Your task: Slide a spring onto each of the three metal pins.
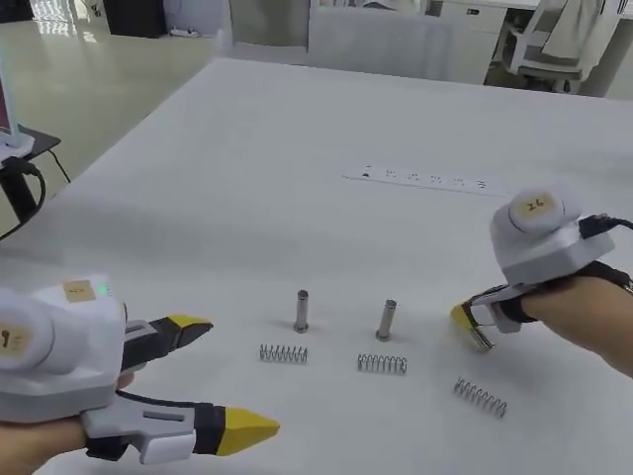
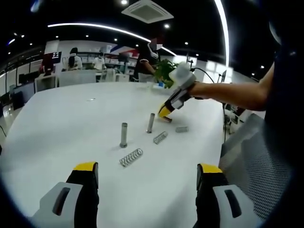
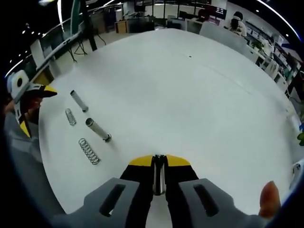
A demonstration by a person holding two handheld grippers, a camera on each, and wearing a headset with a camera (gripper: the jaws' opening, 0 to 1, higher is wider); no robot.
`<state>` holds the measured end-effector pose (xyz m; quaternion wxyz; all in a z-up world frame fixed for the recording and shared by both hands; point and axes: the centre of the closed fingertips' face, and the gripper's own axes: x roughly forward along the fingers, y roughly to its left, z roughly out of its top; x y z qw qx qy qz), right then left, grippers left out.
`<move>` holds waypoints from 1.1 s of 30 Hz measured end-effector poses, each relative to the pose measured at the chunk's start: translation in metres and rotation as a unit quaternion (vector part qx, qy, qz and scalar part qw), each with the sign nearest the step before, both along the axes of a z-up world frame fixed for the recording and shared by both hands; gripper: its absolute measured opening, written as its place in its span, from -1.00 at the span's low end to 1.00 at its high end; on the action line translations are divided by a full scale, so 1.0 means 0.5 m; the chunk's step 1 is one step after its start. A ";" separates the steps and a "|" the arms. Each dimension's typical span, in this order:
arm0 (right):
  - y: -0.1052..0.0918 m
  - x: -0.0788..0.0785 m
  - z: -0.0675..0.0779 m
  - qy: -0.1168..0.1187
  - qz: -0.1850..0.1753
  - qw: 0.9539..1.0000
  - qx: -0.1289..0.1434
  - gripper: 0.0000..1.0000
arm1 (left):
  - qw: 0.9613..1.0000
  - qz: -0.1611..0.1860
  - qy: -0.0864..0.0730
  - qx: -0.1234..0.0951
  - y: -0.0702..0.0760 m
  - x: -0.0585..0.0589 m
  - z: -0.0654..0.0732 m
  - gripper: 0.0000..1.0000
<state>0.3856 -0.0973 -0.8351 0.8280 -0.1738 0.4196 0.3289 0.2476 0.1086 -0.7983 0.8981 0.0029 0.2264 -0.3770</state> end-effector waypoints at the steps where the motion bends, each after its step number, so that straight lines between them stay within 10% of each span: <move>1: -0.002 -0.002 0.002 -0.001 -0.001 1.000 0.000 -0.89 | 1.000 -0.001 0.000 0.000 0.000 0.000 0.000 0.64; 33: -0.019 -0.025 0.048 -0.033 -0.009 0.999 0.016 -0.89 | 1.000 -0.010 0.000 0.006 -0.005 -0.005 0.001 0.63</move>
